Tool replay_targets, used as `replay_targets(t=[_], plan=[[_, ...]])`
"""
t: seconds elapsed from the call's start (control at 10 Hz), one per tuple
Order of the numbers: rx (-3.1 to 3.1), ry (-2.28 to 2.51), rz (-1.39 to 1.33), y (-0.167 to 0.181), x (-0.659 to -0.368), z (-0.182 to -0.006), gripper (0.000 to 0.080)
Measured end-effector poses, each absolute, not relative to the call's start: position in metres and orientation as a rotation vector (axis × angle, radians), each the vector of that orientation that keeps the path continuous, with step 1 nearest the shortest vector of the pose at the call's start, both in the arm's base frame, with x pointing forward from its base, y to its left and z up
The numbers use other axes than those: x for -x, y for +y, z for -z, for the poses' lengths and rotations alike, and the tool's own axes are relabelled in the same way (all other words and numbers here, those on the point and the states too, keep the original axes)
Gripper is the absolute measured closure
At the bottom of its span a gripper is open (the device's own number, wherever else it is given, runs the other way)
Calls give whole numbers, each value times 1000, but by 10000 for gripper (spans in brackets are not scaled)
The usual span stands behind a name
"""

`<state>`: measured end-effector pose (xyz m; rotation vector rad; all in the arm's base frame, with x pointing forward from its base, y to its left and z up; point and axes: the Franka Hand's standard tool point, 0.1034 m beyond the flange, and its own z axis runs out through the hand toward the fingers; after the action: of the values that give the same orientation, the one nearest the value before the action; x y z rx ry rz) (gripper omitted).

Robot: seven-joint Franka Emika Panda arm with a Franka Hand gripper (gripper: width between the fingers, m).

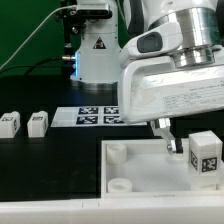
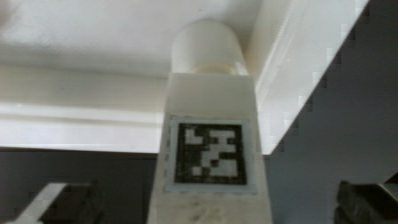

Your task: Assemble one leg

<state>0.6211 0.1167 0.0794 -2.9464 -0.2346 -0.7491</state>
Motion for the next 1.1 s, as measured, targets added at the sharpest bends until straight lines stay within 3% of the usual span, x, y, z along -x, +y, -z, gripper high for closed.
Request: replay_targets(t=[0.4, 0.6, 0.9, 1.1], plan=[[3008, -258, 373, 123, -619, -90, 150], [3028, -268, 36, 120, -621, -90, 150], [3009, -272, -259, 118, -626, -84, 150], [3015, -256, -176, 114, -638, -83, 150]])
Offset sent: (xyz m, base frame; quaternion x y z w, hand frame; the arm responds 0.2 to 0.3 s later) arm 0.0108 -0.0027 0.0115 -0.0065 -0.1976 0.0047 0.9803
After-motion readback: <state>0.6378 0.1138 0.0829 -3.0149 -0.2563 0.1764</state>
